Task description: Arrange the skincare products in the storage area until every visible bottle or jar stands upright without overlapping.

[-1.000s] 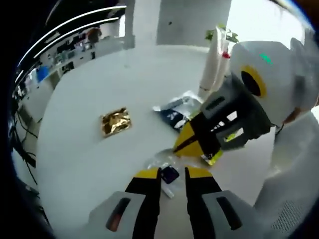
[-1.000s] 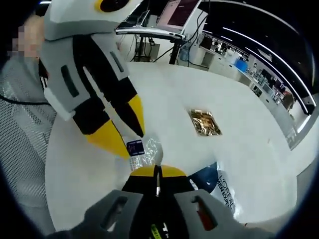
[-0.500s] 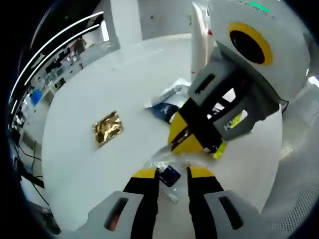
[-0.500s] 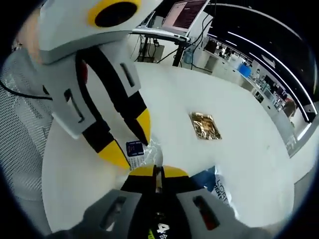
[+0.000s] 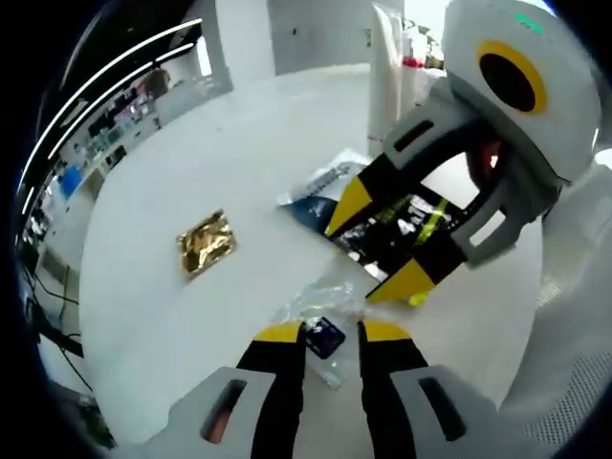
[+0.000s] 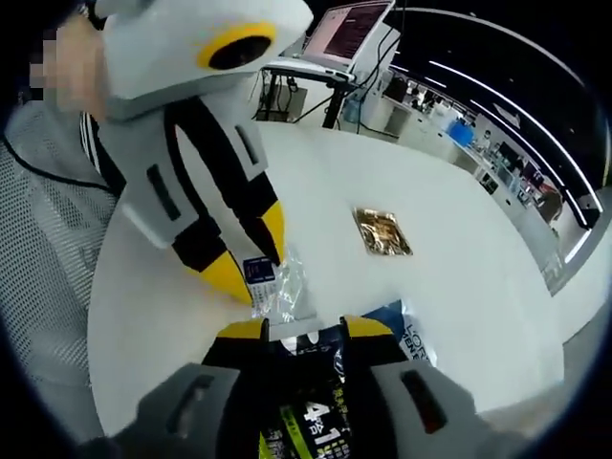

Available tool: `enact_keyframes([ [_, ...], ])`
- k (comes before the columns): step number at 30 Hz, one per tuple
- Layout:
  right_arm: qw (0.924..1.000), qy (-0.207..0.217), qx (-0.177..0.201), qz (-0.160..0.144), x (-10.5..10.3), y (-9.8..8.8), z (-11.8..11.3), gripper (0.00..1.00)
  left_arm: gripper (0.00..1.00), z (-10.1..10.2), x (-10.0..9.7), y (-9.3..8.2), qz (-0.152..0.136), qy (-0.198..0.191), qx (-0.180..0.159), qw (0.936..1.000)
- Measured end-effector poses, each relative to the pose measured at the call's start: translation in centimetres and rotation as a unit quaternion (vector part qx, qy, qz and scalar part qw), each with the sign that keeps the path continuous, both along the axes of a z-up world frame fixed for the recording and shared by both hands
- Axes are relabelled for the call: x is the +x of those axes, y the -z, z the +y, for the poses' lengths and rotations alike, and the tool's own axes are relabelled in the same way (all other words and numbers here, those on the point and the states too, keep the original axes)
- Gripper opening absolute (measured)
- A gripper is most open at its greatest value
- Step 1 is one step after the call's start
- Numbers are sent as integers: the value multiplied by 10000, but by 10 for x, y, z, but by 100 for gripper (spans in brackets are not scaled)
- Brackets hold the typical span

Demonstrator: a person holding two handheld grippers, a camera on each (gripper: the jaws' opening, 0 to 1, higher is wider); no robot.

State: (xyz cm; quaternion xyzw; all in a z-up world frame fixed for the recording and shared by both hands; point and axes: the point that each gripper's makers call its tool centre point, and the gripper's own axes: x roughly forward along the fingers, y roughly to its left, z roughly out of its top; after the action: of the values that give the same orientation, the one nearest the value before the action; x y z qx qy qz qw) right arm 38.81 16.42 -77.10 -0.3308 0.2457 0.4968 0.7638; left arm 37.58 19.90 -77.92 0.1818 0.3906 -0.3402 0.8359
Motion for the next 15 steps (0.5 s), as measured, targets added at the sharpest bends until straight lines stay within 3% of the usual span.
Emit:
enact_keyframes([
  [15, 9937, 856, 625, 374, -19, -18, -41, 51, 18, -1, 0, -1, 77, -89, 42, 9999],
])
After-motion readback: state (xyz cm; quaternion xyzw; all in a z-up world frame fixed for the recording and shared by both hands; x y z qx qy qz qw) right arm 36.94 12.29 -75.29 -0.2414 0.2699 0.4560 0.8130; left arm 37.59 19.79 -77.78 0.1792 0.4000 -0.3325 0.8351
